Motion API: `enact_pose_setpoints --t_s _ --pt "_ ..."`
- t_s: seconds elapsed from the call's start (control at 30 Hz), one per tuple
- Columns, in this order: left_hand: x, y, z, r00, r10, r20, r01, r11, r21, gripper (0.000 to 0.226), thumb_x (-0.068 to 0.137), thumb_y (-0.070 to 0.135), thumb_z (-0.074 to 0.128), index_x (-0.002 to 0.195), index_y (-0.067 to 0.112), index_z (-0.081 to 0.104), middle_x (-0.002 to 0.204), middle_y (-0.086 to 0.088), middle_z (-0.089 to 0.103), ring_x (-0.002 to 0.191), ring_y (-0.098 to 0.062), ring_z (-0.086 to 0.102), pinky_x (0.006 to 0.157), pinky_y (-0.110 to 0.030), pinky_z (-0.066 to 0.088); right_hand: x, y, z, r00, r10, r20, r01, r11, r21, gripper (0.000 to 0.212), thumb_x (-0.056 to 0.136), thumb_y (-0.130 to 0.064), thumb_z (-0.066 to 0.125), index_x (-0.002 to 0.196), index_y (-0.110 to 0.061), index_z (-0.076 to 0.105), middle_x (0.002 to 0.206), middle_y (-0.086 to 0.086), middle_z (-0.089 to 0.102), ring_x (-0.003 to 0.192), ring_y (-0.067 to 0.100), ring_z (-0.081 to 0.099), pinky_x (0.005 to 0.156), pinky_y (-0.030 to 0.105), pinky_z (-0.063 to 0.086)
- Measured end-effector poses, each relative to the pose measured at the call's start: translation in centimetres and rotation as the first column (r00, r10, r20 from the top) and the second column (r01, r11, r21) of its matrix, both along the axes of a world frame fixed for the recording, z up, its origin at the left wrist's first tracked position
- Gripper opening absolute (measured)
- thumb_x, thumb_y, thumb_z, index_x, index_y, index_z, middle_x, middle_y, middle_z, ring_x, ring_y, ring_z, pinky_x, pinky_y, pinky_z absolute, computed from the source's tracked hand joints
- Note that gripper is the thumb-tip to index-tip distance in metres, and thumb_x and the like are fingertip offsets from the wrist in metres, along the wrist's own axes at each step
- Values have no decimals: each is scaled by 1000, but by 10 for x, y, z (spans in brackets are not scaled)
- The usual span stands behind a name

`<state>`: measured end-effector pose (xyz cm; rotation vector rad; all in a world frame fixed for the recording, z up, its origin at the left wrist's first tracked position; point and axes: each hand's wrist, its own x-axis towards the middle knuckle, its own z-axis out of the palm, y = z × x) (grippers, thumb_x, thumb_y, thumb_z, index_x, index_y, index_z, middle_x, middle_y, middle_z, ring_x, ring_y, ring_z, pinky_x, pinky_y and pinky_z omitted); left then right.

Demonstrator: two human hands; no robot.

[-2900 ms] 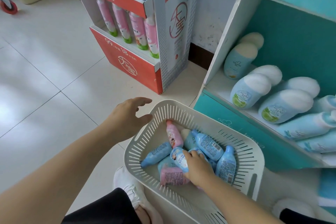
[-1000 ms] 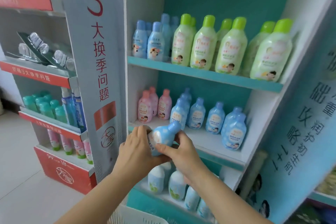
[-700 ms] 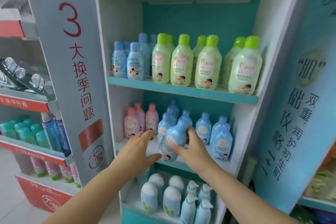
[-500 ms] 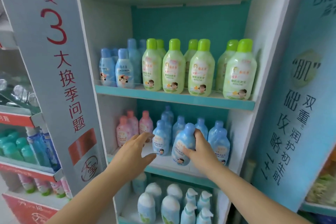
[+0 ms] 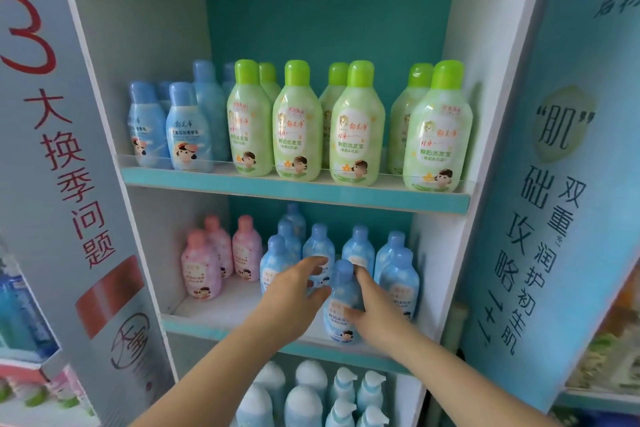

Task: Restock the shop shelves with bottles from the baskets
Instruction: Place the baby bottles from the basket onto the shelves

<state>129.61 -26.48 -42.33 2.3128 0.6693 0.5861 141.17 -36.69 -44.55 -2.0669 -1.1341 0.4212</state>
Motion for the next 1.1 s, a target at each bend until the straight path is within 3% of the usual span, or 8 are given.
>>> enact_pose_setpoints --t_s 0.17,0.37,0.5,0.63,0.73,0.87,0.97,1.1 --pt "13 -6 -4 999 -38 -25 37 999 -25 45 92 27 56 134 25 44 128 2 56 106 -13 58 95 -25 43 4 -5 2 1000 -5 31 4 999 36 57 86 -6 60 136 -23 39 135 -4 49 123 14 49 102 27 42" --pt "28 -12 -4 996 -9 -93 4 999 -48 45 92 33 55 133 22 42 130 -1 54 115 -21 54 96 -29 42 4 -31 16 995 -55 82 46 993 108 62 91 0 49 145 -24 28 147 -4 34 133 12 38 109 26 33" --pt "35 -20 -4 996 16 -90 -32 983 -179 44 91 34 55 131 20 43 130 -2 51 114 -26 52 94 -39 48 4 -50 37 988 -41 149 14 984 179 59 92 -1 46 145 -23 30 149 -5 33 135 10 35 111 26 31" --pt "41 -36 -6 998 22 -51 -30 985 -172 41 88 35 60 124 22 48 120 -1 56 103 -25 56 86 -44 51 3 -74 69 987 32 159 -69 970 234 51 91 5 48 136 -17 45 130 -7 53 114 3 53 90 5 41" --pt "48 -49 -7 998 37 -43 -43 986 -159 45 86 38 61 126 22 48 119 0 56 100 -24 57 85 -40 51 7 -96 82 965 14 260 -84 962 261 40 90 1 52 125 -18 59 112 -10 63 98 -4 61 82 3 45" --pt "56 -60 -6 999 34 -42 -40 985 -169 47 84 42 63 125 24 48 123 2 57 101 -25 59 86 -39 51 14 -117 78 943 -13 333 -76 964 253 37 89 1 55 121 -16 63 109 -8 66 89 -9 60 81 0 43" --pt "60 -68 -6 999 33 -37 -39 984 -175 49 83 42 64 125 23 48 124 1 57 102 -23 59 86 -39 52 17 -124 71 946 -15 323 -69 967 246 37 88 0 56 121 -15 63 103 -14 62 89 -16 57 80 -1 42" --pt "64 -76 -6 997 66 -28 -69 989 -134 51 84 45 62 128 24 47 127 3 56 110 -18 54 82 -25 43 18 -124 62 961 -46 271 -33 959 282 36 87 1 57 119 -15 63 104 -11 64 92 -22 54 78 -1 43"
